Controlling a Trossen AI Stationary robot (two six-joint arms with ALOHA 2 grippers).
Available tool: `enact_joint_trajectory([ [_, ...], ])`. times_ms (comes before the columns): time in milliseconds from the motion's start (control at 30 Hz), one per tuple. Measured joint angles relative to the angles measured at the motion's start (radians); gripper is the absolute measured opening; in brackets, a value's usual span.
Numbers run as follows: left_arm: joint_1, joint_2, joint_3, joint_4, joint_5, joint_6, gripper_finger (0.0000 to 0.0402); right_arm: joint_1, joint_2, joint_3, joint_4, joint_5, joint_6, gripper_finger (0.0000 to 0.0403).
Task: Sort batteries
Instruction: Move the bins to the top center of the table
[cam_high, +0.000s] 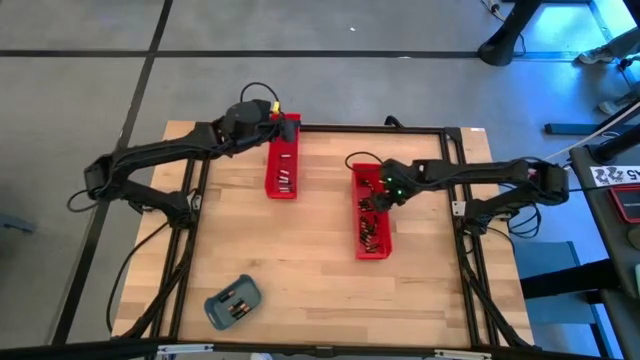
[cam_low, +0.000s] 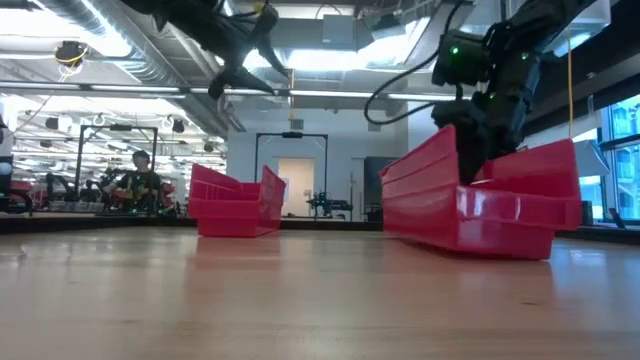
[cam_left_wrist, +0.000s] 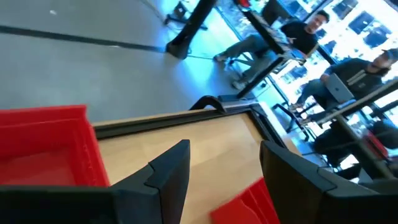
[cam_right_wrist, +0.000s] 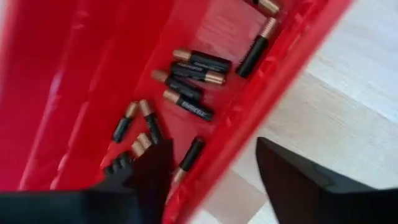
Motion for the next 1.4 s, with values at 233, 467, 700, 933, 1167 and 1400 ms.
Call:
enact_joint_trajectory([
  [233, -0.016, -0.011, 0.0, -0.059, -0.001, 0.003, 0.0184, 0.0, 0.021, 0.0, 0.052, -0.029, 0.078, 0.0083],
  [467, -0.015, -0.011, 0.0, -0.128, -0.004, 0.031, 0.0184, -0.008, 0.022, 0.046, 0.062, 0.008, 0.137, 0.001],
  [700, -0.013, -0.011, 0.0, -0.133, -0.019, 0.1, 0.0184, -0.111, 0.069, 0.144, 0.112, 0.063, 0.148, 0.0006],
  [933, -0.008, -0.011, 0.0, -0.135, -0.021, 0.13, 0.0184, -0.2, 0.183, 0.236, 0.175, 0.078, 0.145, 0.0014],
  [1167, -0.008, -0.012, 0.0, -0.135, -0.021, 0.165, 0.0184, -0.218, 0.326, 0.351, 0.232, 0.102, 0.143, 0.0008],
  [1400, -0.008, -0.012, 0.0, -0.135, -0.021, 0.165, 0.0184, -0.217, 0.446, 0.449, 0.228, 0.107, 0.143, 0.0015],
])
